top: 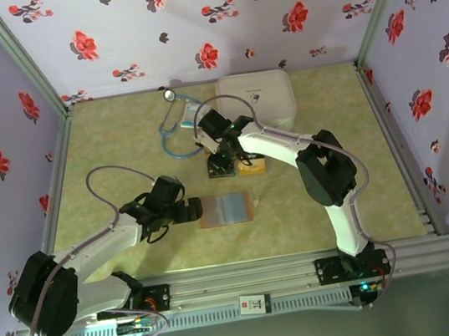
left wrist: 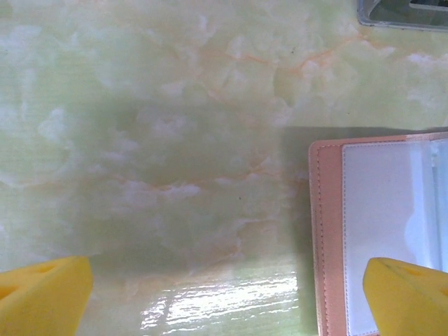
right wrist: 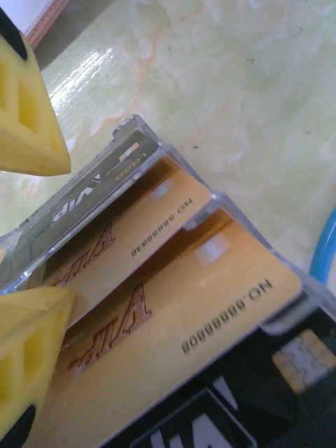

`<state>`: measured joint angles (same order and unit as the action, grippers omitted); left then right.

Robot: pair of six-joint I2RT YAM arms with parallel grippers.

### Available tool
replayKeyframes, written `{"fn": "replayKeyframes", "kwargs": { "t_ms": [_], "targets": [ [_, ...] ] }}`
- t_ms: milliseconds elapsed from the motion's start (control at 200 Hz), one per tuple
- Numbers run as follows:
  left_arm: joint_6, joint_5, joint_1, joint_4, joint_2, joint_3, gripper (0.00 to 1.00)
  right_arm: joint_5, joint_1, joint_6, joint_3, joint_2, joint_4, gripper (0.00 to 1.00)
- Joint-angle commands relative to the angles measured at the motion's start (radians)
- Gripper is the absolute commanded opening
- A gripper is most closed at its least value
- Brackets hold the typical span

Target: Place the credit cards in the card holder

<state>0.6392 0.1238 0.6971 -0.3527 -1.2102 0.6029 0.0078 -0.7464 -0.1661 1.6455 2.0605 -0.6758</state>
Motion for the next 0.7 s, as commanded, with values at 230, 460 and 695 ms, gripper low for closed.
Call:
{"fn": "replayKeyframes", "kwargs": {
  "t_ms": [230, 460, 695],
  "targets": [
    [0.017, 0.019, -0.016, 0.004, 0.021, -0.026, 1.00, 0.031, -0.022, -0.037, 0.025, 0.052, -0.048, 0.44],
    [0.021, 0.017, -0.025, 0.015, 0.032, -0.041, 1.00, 0.019, -0.032, -0.046, 0.012, 0.056, -0.063, 0.39],
    [0.022, 0.016, -0.030, 0.019, 0.027, -0.042, 1.00, 0.009, -0.034, -0.050, 0.008, 0.049, -0.067, 0.28]
  ]
}}
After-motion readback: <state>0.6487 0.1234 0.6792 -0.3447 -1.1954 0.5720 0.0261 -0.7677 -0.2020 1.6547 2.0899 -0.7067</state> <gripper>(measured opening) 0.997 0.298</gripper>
